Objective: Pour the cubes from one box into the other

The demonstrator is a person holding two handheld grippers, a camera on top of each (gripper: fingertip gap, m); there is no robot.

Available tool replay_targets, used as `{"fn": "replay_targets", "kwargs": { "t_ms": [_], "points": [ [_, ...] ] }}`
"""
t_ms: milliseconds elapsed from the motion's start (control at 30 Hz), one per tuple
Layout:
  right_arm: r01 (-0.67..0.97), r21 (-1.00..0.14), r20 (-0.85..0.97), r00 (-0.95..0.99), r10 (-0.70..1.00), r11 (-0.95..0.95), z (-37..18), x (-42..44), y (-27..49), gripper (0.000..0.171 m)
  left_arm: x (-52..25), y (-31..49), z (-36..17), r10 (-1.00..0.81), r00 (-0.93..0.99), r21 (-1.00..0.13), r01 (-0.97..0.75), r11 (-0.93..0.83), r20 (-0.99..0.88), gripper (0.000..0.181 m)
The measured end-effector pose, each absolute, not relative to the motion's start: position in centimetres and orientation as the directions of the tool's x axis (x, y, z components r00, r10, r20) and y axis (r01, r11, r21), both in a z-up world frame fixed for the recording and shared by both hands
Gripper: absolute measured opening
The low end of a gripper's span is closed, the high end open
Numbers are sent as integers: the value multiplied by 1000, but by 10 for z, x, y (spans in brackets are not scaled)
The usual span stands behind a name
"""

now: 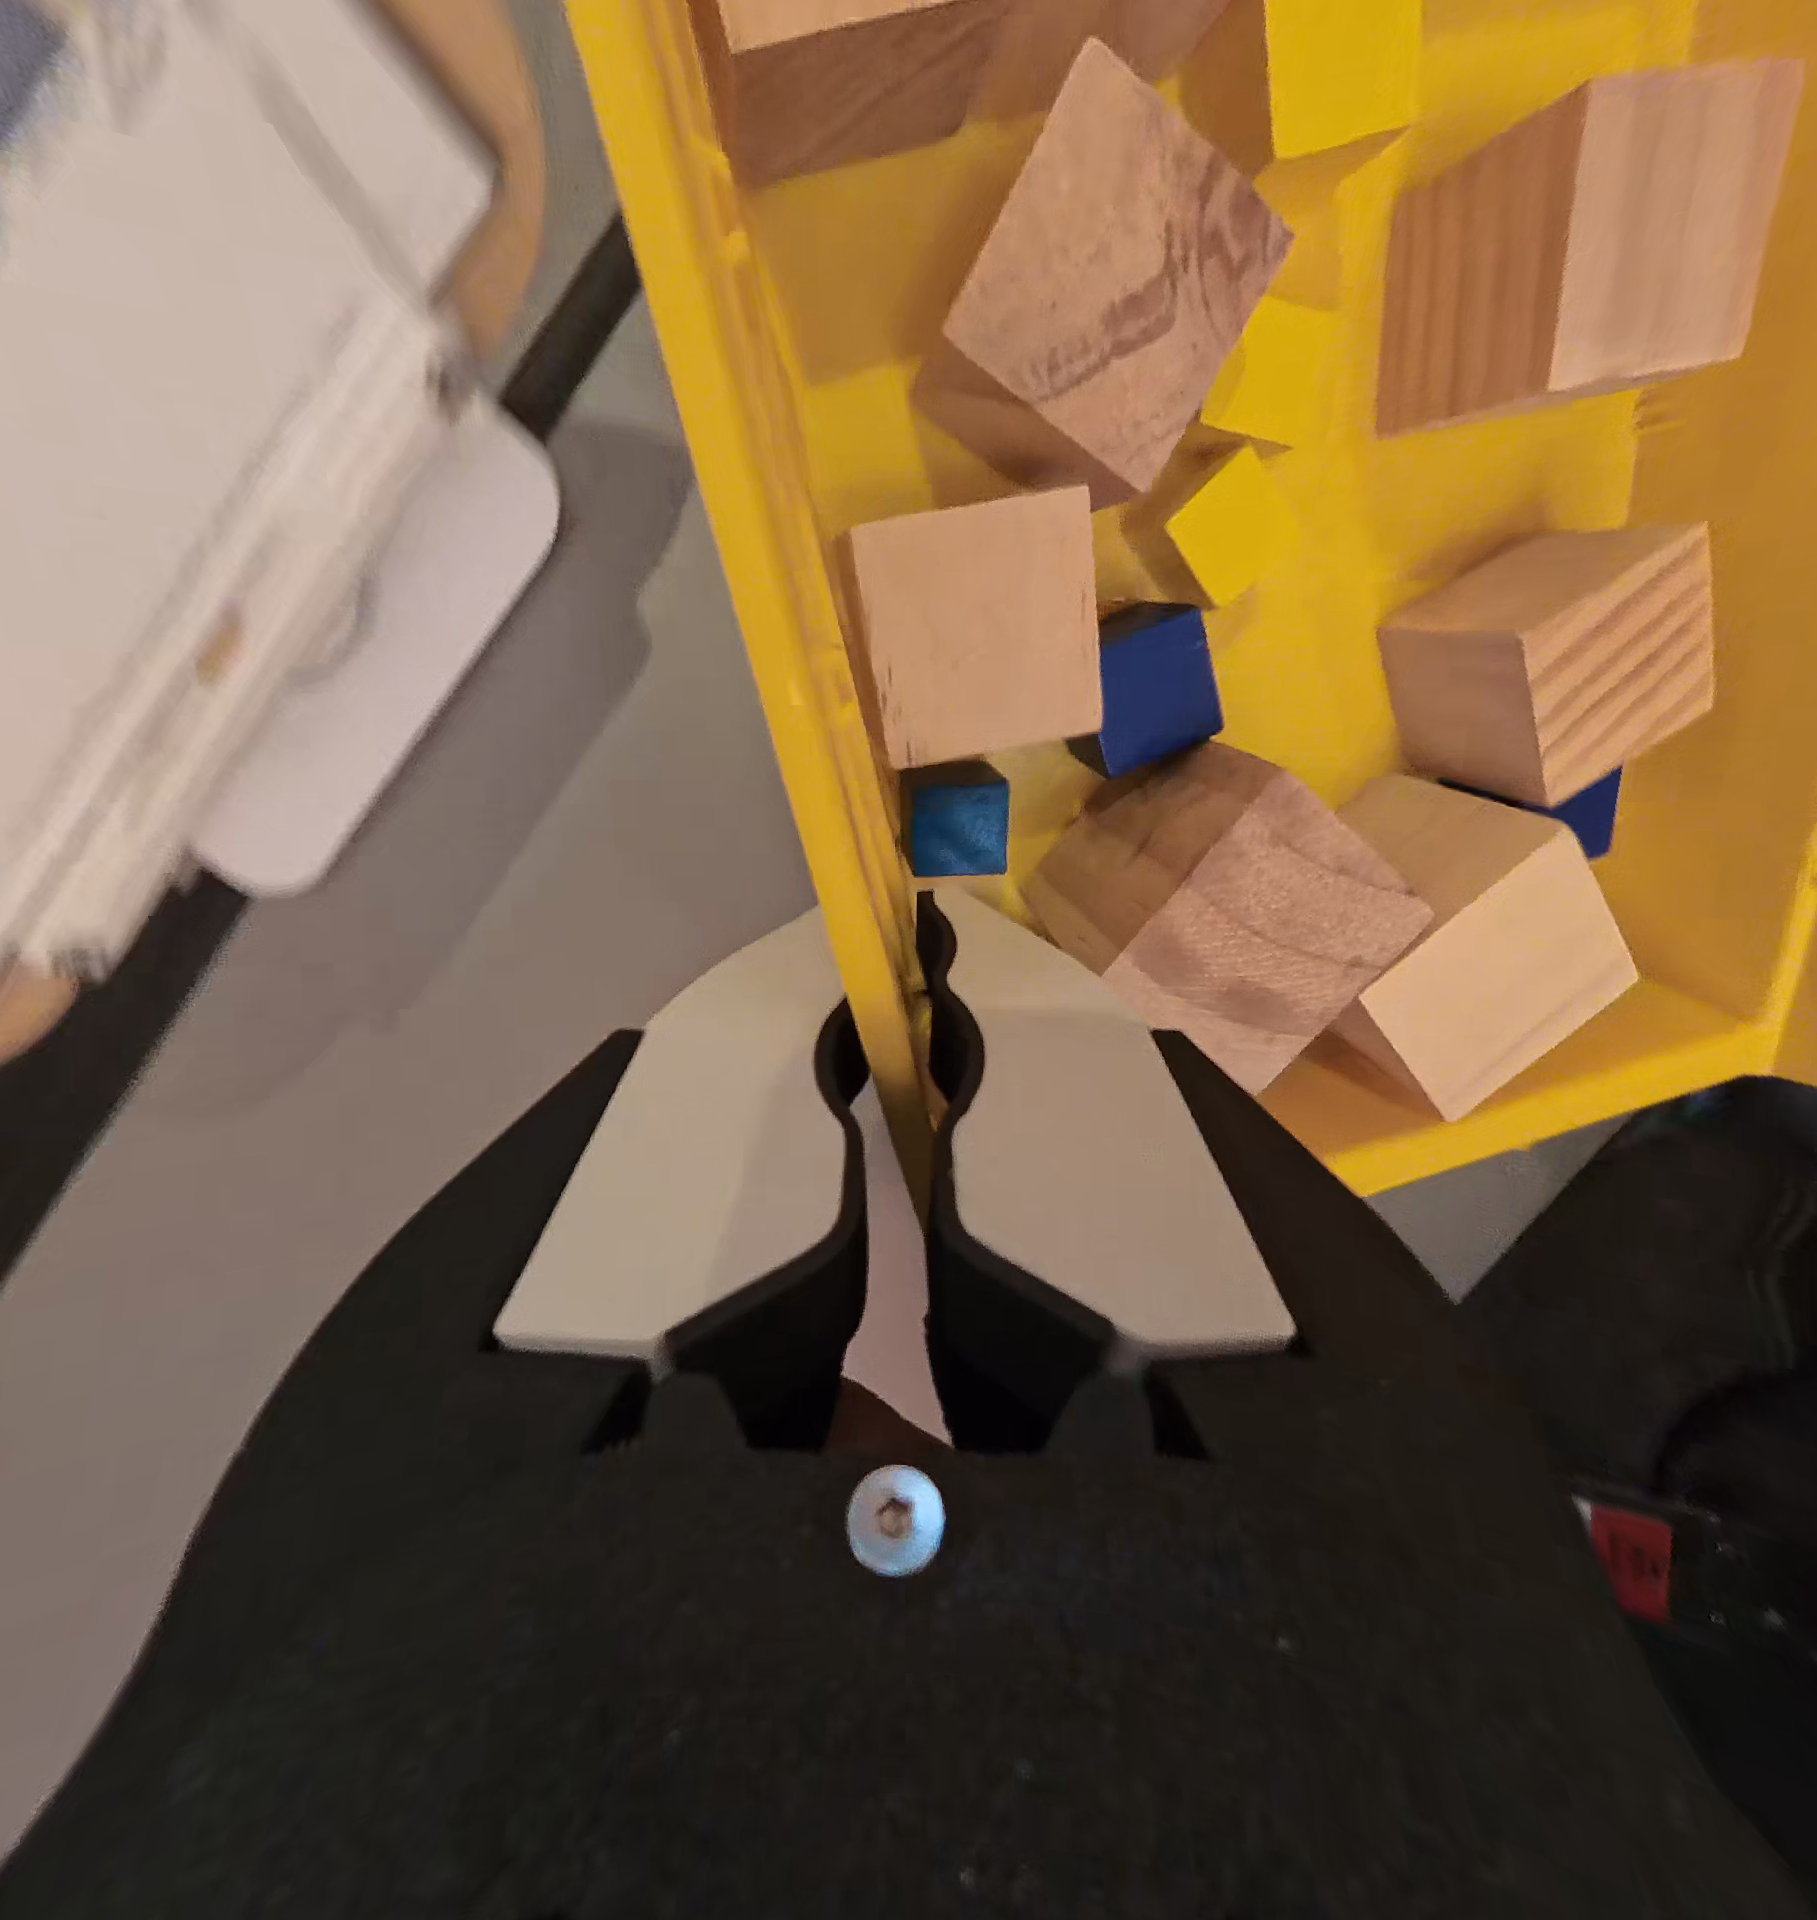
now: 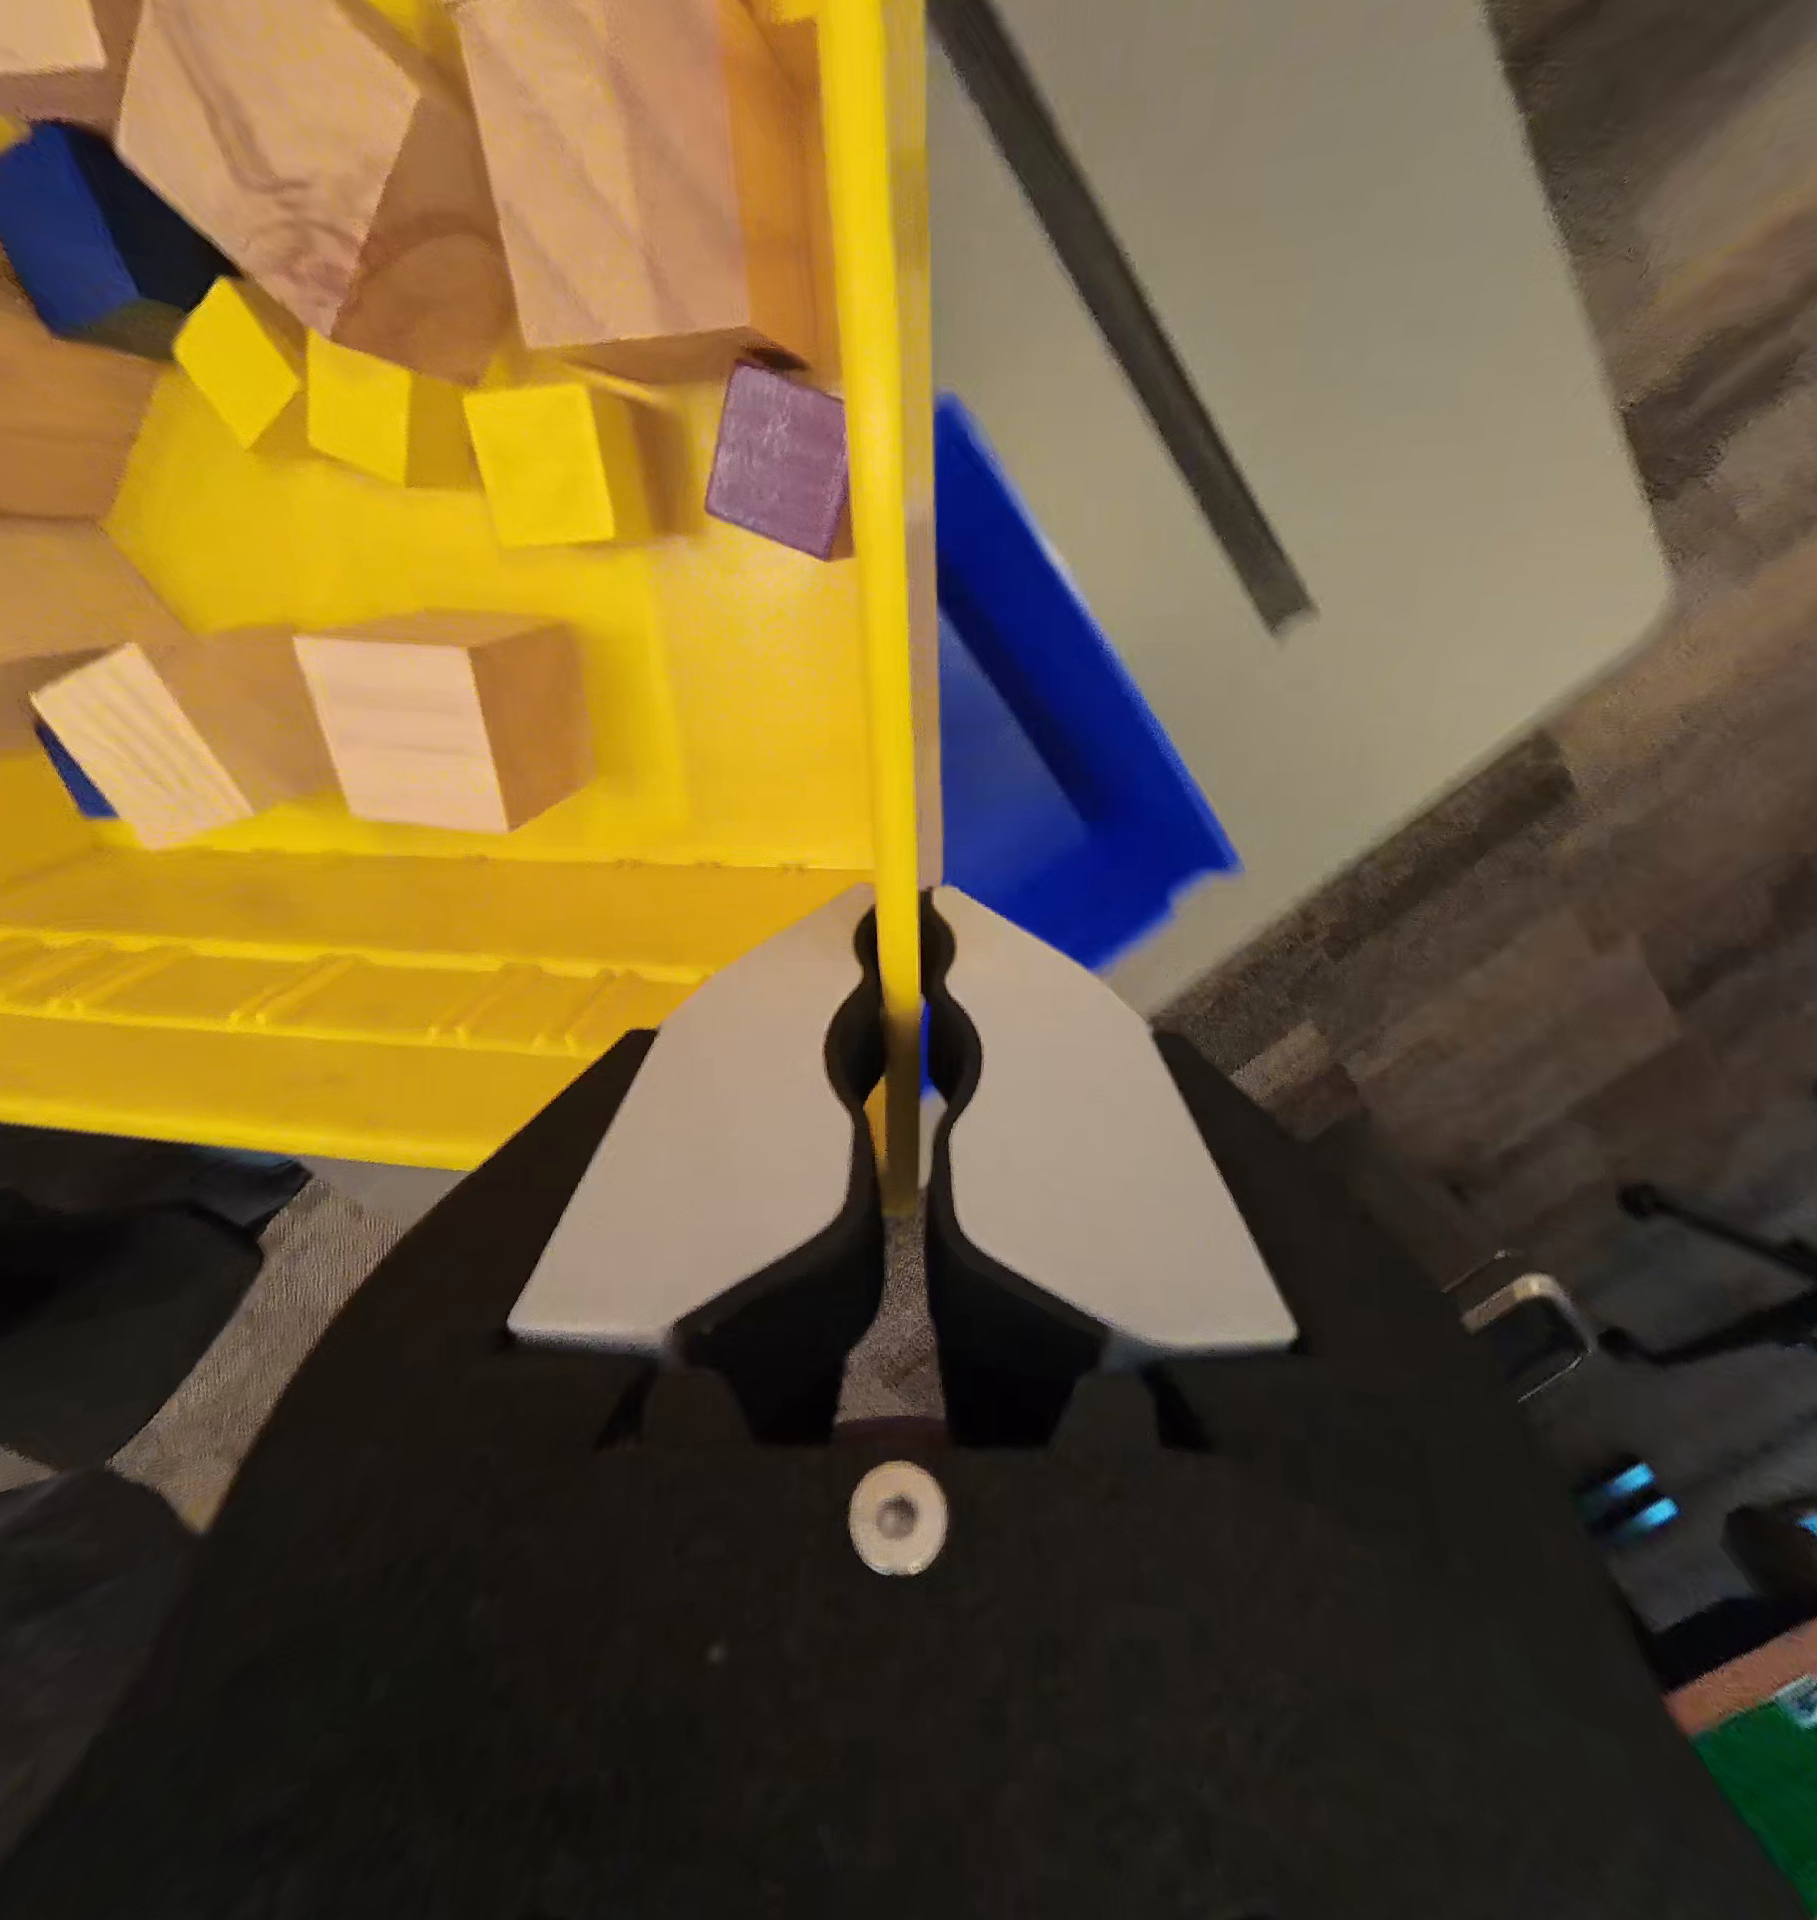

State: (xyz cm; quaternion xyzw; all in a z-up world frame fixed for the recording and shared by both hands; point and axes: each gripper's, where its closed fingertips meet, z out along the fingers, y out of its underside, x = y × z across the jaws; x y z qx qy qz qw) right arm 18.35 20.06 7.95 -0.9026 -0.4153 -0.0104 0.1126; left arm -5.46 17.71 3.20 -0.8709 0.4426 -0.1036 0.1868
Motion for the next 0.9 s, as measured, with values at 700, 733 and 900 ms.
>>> {"fn": "replay_targets", "kwargs": {
  "t_ms": [700,733,900],
  "points": [
    [551,-694,543,823,166,-464,99,403,222,5,182,278,19,-773,570,-805,-578,-136,-278,8],
    [543,-712,544,828,139,-445,100,399,216,5,179,277,21,-765,582,-820,-558,-127,-277,8],
    [538,-764,576,817,-2,-357,97,384,189,5,167,270,27,-716,614,-857,-513,-43,-331,7]
  ]
}}
